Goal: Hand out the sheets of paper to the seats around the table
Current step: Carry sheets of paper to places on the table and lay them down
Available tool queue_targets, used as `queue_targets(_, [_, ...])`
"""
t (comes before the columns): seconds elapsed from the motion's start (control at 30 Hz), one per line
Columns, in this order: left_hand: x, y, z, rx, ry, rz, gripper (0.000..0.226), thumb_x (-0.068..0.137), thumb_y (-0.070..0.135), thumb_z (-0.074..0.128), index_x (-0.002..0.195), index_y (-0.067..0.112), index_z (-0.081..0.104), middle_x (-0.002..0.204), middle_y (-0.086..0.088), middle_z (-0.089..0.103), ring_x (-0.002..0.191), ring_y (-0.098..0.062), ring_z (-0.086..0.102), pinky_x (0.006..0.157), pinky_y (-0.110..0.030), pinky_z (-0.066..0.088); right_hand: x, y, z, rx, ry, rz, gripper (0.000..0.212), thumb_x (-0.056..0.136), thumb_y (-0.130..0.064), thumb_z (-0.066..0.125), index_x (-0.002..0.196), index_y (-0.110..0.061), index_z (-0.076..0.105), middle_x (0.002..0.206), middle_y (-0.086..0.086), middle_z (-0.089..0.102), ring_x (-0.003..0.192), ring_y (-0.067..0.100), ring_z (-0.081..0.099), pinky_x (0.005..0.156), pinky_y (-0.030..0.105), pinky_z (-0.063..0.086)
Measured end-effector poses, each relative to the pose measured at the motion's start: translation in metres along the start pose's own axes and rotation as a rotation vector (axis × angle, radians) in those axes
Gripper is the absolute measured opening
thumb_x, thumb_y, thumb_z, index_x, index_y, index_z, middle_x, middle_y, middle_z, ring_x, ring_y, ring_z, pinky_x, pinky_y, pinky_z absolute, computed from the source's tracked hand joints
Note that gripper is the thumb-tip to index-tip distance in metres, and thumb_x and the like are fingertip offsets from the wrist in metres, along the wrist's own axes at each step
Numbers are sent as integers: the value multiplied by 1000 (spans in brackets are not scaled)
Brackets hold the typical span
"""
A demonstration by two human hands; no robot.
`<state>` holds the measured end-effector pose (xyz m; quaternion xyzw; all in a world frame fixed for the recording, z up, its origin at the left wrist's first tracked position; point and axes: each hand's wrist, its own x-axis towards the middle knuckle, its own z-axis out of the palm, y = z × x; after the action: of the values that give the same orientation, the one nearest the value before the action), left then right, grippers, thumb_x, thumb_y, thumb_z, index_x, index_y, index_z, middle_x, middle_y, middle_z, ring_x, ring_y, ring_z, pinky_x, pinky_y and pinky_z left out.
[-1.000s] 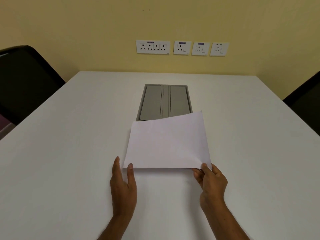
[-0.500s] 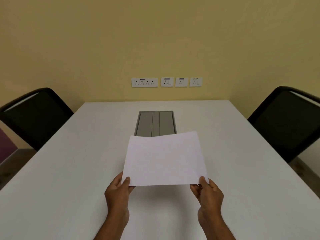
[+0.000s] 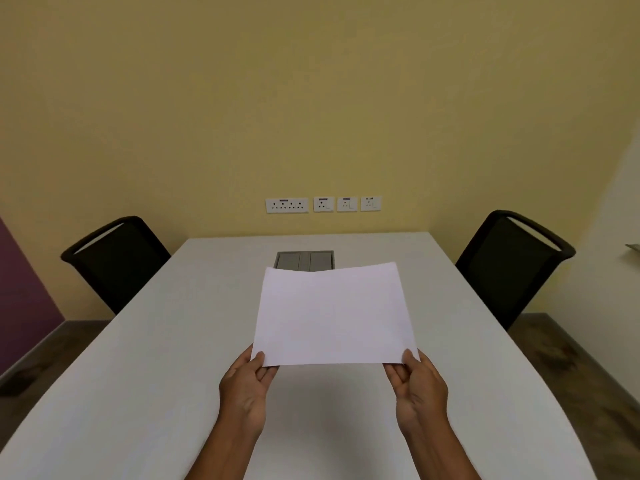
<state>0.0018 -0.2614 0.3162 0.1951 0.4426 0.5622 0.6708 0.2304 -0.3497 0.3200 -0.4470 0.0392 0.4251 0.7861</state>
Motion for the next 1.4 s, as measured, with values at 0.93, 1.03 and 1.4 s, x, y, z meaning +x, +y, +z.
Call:
queue_targets(0.93, [-228,12,1,-30,-143,-11,36,96,-7,52,131,-4,56,128,-21,63,99,-32,66,92,-42,52,-200,-106,-116,-14,46,-232,20,95,-12,63,115,-15,60,100,8,72,90,27,74,88,51,59])
queue_targets(1.03, [-255,-2,9,-51,-142,14,36,95,-7,52,131,-4,57,126,-22,64,99,-32,67,93,-42,51,-206,-127,-136,-13,23,-239,24,95,-12,63,119,-14,59,101,9,72,90,28,74,88,51,59])
queue_targets(1.4, [-386,-107,47,-97,-59,65,33,94,-7,53,127,-3,60,110,-16,70,90,-25,71,86,-40,54,-221,-234,-260,-76,-35,-181,34,97,-13,62,130,-7,59,108,15,72,89,29,73,82,48,61])
